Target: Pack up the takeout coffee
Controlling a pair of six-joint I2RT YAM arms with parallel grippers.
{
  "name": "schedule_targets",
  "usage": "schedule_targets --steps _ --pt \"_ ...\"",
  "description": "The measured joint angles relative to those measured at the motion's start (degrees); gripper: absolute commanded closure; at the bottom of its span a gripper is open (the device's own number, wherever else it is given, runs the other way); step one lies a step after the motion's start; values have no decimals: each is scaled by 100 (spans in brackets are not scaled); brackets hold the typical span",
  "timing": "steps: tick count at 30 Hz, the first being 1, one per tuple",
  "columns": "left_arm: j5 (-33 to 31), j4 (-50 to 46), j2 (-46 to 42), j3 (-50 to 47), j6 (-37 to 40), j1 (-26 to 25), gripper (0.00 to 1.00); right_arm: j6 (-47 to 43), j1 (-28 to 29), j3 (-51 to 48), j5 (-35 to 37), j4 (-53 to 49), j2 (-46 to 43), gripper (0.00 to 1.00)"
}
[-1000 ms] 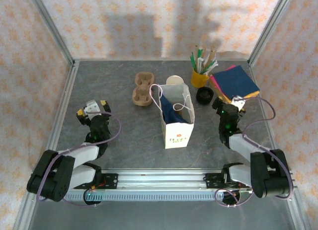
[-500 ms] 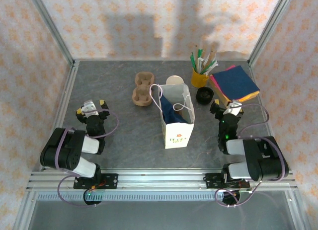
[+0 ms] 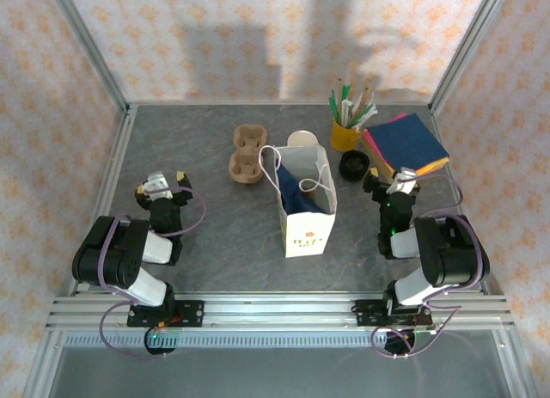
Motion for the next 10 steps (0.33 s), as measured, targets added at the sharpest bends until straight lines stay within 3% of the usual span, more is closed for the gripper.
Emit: schedule_targets --steps 10 --pt "2 2 -2 0 0 0 1 20 0 0 -42 -111 0 0"
